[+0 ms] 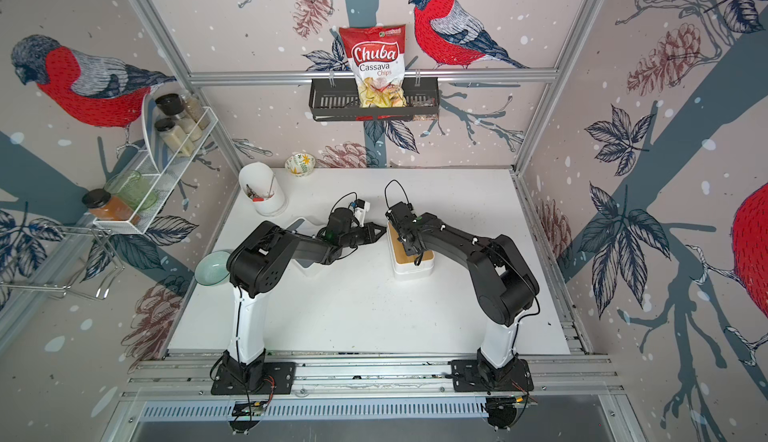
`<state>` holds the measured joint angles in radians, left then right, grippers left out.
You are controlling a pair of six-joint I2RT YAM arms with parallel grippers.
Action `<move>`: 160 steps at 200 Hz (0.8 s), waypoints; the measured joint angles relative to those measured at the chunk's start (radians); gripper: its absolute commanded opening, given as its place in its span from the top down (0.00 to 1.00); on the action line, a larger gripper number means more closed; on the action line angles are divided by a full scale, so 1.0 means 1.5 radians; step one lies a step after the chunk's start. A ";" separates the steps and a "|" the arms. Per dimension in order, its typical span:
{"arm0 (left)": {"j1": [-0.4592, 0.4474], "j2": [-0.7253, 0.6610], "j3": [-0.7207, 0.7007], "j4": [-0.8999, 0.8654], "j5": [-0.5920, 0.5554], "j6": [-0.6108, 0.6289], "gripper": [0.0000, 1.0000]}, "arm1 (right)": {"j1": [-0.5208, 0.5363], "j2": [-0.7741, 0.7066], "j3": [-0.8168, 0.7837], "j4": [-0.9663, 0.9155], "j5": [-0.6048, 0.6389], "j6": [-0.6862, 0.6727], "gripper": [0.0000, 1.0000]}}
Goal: Put the tissue paper into the tissue box
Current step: Close the box lid on the tissue box.
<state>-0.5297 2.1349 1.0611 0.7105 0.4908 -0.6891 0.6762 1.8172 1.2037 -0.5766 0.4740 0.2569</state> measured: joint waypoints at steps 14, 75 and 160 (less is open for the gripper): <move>-0.002 0.001 0.002 -0.005 -0.002 0.004 0.85 | 0.004 -0.003 -0.025 0.034 0.012 0.004 0.88; -0.006 0.002 0.004 -0.018 -0.001 0.007 0.85 | 0.006 0.024 -0.037 0.100 0.049 0.020 0.78; -0.006 -0.159 -0.093 -0.008 -0.048 0.028 0.85 | 0.014 0.025 0.063 -0.024 -0.010 0.021 0.00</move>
<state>-0.5392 1.8969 0.9218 0.6979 0.4191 -0.6464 0.6975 1.8542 1.2987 -0.6132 0.4591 0.2886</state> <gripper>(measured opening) 0.153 0.921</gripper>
